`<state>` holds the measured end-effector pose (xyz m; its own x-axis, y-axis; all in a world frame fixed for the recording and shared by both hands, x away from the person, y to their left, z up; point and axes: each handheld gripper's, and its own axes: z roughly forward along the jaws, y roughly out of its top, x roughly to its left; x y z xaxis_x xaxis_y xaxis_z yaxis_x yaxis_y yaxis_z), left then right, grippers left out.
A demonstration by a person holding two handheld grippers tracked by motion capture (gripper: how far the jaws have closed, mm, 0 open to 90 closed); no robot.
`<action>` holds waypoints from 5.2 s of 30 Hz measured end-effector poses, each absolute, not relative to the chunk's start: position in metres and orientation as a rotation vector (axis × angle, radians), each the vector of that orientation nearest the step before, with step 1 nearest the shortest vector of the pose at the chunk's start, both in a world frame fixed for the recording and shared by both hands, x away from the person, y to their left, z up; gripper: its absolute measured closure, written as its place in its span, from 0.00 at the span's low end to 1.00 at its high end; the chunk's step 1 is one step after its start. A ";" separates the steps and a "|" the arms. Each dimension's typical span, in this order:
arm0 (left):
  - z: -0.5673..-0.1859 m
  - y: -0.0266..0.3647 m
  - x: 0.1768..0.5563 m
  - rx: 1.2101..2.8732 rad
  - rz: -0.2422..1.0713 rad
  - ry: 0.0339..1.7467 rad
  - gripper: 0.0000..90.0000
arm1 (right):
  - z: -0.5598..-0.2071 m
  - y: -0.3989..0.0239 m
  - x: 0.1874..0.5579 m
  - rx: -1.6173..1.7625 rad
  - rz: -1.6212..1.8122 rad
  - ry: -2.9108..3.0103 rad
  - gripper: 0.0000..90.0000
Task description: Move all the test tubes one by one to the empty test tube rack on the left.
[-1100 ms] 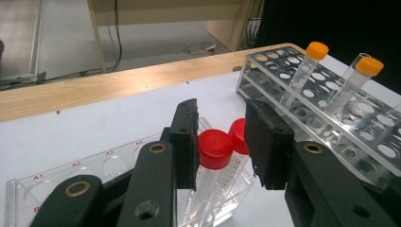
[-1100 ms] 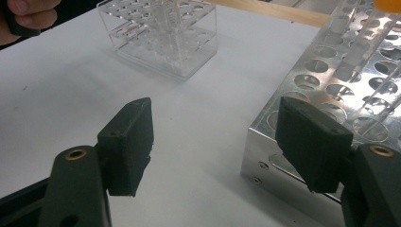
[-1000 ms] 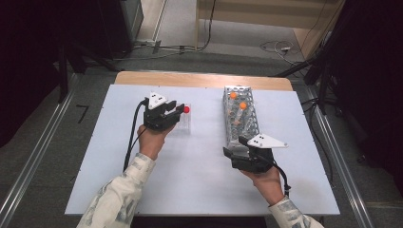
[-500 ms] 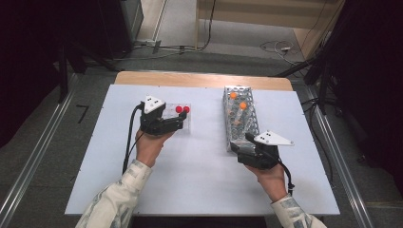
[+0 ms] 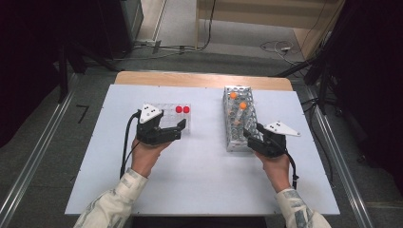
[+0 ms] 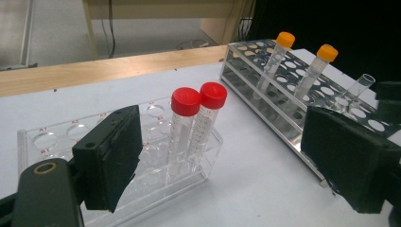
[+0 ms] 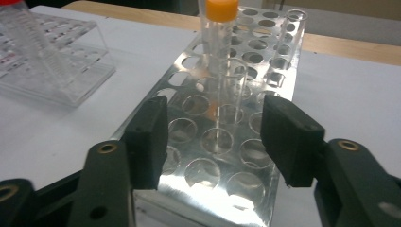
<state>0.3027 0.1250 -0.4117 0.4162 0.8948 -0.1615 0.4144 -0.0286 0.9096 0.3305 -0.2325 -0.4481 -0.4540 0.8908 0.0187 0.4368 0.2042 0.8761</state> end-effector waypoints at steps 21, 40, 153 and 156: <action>-0.413 0.123 0.301 1.637 0.553 1.163 0.16 | -0.460 -0.222 0.350 1.233 1.149 1.940 0.75; -0.413 0.120 0.300 1.642 0.541 1.153 0.16 | -0.447 -0.227 0.346 1.233 1.194 1.898 0.81; -0.416 0.068 0.273 1.819 0.435 0.906 0.85 | -0.445 -0.109 0.277 0.846 1.316 2.290 0.60; -0.415 0.073 0.275 1.810 0.437 0.920 0.85 | -0.445 -0.109 0.278 0.853 1.319 2.308 0.50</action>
<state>0.2751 0.0728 -0.4148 0.6428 0.7573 -0.1157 0.3894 -0.1929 0.9007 0.2781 -0.1089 -0.4454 -0.7583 0.6519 -0.0031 0.3284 0.3862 0.8620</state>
